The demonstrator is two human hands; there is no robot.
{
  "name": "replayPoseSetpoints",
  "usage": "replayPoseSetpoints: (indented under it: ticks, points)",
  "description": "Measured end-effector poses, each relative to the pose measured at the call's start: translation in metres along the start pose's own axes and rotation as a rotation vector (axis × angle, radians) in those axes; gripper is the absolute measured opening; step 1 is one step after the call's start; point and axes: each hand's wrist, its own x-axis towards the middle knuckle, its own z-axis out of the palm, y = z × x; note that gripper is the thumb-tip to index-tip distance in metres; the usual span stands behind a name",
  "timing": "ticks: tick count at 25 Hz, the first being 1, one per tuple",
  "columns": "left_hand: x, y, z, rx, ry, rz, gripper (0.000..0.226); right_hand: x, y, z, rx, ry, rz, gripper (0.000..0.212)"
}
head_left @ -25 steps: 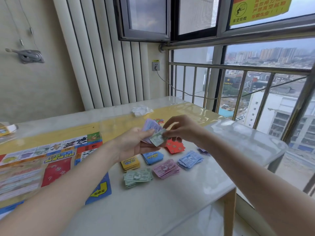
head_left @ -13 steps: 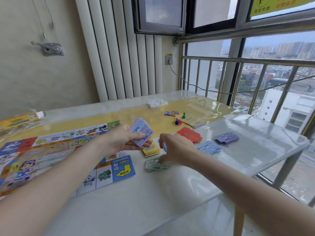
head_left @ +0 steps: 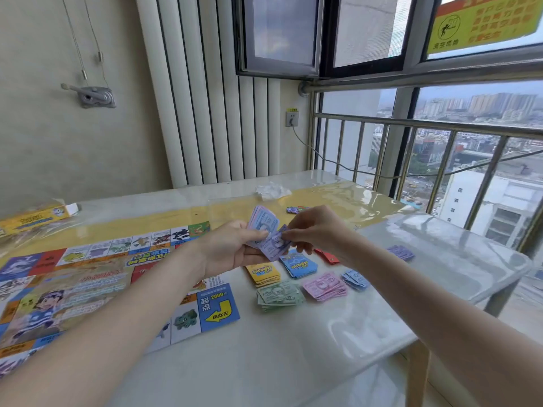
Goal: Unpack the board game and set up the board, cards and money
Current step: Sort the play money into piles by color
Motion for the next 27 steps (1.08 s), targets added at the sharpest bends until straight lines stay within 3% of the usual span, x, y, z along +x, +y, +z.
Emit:
replayPoseSetpoints:
  ticks: [2,5,9,13,18,20,23,25,27]
  points:
    - [0.010,0.000,0.010,0.004,0.034,0.011,0.014,0.000,0.006,-0.008,-0.008,0.031,0.018,0.007]
    - [0.030,0.000,0.037,-0.003,0.042,0.018,0.013,0.001,0.026,-0.029,0.049,0.233,0.076,0.015]
    - [0.053,0.000,0.079,0.121,0.026,-0.015,0.022,-0.003,0.067,-0.078,0.158,0.464,0.219,0.008]
    - [0.070,-0.001,0.112,0.107,0.018,-0.063,0.043,-0.011,0.108,-0.111,-0.032,0.608,0.319,0.012]
    - [0.080,-0.010,0.121,0.190,-0.043,-0.041,0.028,-0.025,0.132,-0.104,-0.541,0.485,0.335,0.019]
    - [0.081,-0.010,0.118,0.208,-0.067,-0.033,0.019,-0.026,0.124,-0.101,-0.625,0.515,0.274,0.025]
    - [0.079,-0.010,0.111,0.178,-0.065,-0.020,0.014,-0.015,0.094,-0.095,-0.447,0.534,0.050,0.021]
    - [0.076,-0.010,0.105,0.171,-0.058,-0.002,0.014,-0.010,0.076,-0.086,-0.336,0.336,-0.044,0.024]
    - [0.072,-0.010,0.098,0.161,-0.045,0.016,0.016,-0.008,0.067,-0.074,-0.252,0.218,-0.070,0.013]
